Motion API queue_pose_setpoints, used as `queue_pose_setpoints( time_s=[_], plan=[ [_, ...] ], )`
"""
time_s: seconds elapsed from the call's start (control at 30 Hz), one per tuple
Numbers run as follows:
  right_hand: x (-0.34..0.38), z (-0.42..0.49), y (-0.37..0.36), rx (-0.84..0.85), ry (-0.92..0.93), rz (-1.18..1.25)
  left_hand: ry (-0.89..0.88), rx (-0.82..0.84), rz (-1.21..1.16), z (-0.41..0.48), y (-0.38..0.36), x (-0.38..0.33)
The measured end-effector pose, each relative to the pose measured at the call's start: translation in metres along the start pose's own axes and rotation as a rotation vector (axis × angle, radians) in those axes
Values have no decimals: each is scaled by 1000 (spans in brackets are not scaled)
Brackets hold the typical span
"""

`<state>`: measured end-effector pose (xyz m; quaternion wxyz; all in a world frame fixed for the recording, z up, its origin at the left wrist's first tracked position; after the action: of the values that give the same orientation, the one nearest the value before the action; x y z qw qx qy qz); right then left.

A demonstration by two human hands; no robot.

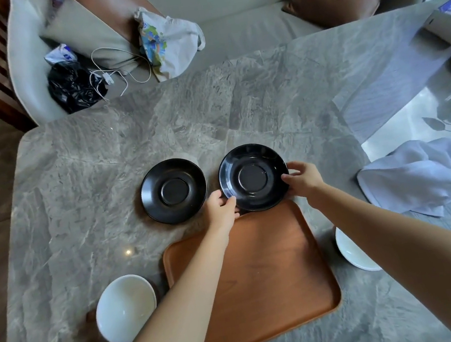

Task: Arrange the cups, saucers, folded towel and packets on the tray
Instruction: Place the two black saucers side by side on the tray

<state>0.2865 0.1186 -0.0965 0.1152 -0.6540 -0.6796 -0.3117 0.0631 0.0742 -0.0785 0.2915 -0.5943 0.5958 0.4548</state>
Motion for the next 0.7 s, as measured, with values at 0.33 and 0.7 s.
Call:
queue_pose_setpoints(
  time_s=[0.33, 0.7],
  plan=[
    [16, -24, 13, 181, 75, -203, 27, 36, -100, -31, 4, 11],
    [13, -53, 6, 35, 395, -944, 141, 258, 16, -102, -11, 56]
  ],
)
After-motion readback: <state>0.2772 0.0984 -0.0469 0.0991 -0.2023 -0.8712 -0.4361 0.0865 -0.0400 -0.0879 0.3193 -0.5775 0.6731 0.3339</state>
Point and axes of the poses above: each hand's wrist, its own z-axis towards the middle knuckle, its own y-axis out of the back of the hand, x = y × z, the point moved 8 cm from there along z, towards the middle knuckle, and after that the axes turned 13 degrees about -y, right-handed, at the moved point
